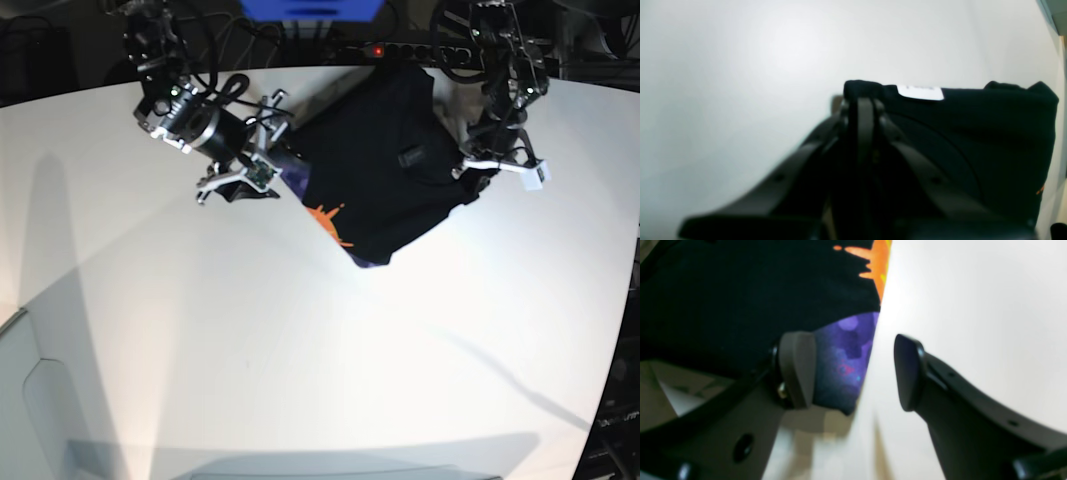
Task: Fold the T-shirt properly
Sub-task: 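Grasp the bundle's edges with both grippers and tuck them under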
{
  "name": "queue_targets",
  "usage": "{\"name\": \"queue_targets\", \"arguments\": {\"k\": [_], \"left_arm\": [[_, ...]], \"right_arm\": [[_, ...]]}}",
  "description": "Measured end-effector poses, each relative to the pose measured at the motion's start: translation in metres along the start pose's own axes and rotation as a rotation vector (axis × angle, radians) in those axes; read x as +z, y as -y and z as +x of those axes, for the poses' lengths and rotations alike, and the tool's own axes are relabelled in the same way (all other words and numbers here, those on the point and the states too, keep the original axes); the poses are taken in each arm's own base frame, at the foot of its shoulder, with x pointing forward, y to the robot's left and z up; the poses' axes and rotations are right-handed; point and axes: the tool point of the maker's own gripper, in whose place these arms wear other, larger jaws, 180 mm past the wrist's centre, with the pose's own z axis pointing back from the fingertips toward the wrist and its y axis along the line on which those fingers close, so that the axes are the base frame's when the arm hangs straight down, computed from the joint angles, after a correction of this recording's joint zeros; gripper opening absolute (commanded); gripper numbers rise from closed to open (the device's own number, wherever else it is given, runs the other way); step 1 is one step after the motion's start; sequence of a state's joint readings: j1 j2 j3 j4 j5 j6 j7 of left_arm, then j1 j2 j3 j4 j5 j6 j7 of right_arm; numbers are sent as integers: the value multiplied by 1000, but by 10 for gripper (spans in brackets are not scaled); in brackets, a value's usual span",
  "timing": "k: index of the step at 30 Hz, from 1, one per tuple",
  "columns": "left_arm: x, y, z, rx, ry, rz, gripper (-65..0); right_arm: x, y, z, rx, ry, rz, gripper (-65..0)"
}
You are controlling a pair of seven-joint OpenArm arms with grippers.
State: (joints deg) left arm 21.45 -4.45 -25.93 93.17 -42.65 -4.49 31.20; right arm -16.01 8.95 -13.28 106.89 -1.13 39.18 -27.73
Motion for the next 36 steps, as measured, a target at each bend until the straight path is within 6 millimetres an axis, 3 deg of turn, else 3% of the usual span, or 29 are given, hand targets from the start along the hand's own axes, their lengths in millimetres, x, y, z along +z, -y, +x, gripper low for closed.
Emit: {"name": "queue_targets", "arguments": {"k": [5,9,12,14,19,23,28,33,34,36], "left_arm": [[15,4,-1,13,2,-20,-356],[36,25,9,25,35,-86,-163],[58,36,9,14,42,-121,-77],[65,30,-3,19,13,-104,-44],[66,15,-40,104,-55,-49,-35],[64,12,-49,125,-70,-43,-35],[54,28,-70,137,-115,-100,-36],[37,44,-76,148,-128,-151,-40],[36,46,-77,151,-133,-159,-55],[33,50,-80,143,-143,-169,-149]], "right_arm": [[-2,0,4,0,12,1,-273],[-2,0,4,0,11,1,-272],[-3,-1,6,-3,16,1,-271],[-3,-1,7,-6,20,1,-271],[-3,-2,8,-8,22,2,-271],[-3,-1,7,-7,19,0,-271],[-3,-1,7,-8,19,0,-271],[-3,-1,6,-6,17,0,-271],[-3,-1,6,-6,18,0,-271],[-2,0,6,-7,17,-3,-271]]}}
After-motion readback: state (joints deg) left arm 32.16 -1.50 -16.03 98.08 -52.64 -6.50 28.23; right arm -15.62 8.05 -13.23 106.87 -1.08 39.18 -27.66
